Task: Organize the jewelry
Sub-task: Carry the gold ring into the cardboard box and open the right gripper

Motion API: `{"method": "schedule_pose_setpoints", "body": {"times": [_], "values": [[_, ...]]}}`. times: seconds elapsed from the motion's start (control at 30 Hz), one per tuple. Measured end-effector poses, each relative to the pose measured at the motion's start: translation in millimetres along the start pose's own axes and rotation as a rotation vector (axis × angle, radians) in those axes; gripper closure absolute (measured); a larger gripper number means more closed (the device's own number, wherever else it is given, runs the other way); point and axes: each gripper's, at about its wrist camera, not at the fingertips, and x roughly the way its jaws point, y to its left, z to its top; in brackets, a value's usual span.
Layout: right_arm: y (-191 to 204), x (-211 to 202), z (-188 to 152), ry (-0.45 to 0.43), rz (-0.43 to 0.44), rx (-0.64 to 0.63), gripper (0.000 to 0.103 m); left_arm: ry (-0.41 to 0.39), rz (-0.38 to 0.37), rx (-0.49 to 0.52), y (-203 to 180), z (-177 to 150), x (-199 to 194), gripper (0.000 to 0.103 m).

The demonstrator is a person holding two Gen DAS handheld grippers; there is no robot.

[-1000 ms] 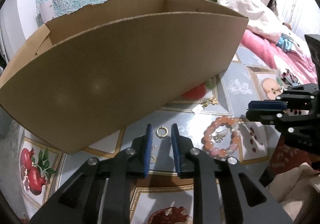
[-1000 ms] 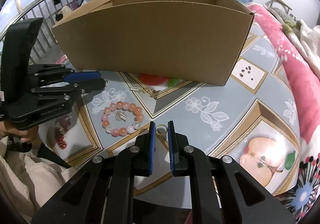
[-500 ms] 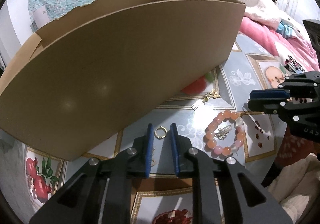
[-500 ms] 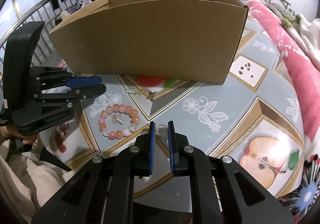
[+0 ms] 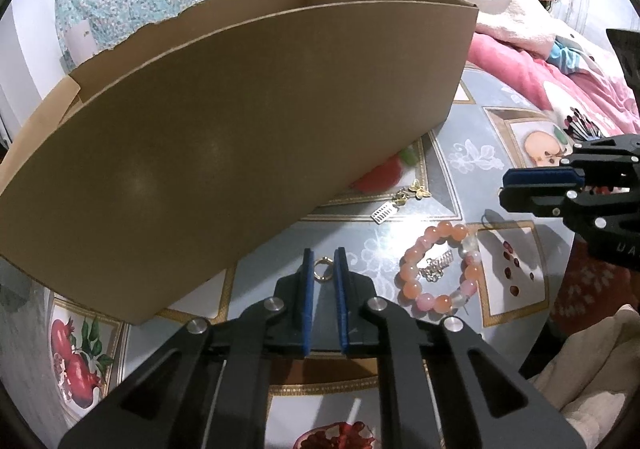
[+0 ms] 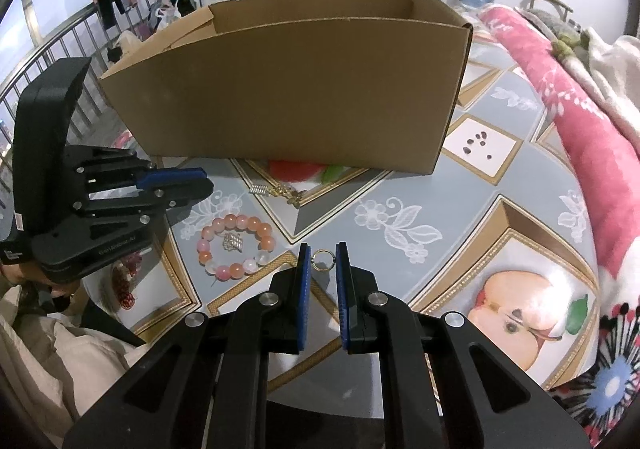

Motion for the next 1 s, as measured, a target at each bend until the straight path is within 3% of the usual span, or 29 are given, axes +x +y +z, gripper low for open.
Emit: {"method": "schedule_pose_setpoints", "body": {"times": [0.27,0.47,0.63,0.73,1.0], "values": [[5.4,-22.7,4.8,-0.06,0.002,0.0,0.093,-0.09,-0.005,-0.005,1.0,2.7,-33.8,0.094],[14.6,-61.5,42.3,-0.21,0.029,-0.048,0.093,-0.25,-0.04,-0.017,5.2,25.1,-96.1,0.094],[17.5,-67.1,81.7,-0.301,0.048,-0.113,0.093,-0.356,-0.06,-0.035,19.6,57.3,-119.7,0.094],[13.6,-47.0,106.7,-0.3,0.042,-0.137,0.093,-0.344,-0.045,-0.056,30.8,75.4,-103.8,0.094],[-8.5,9.6,141.4,-0.197,0.057,-0.115,0.093,-0.186,-0.086,-0.188,65.4,110.3,-33.6,0.094]]}}
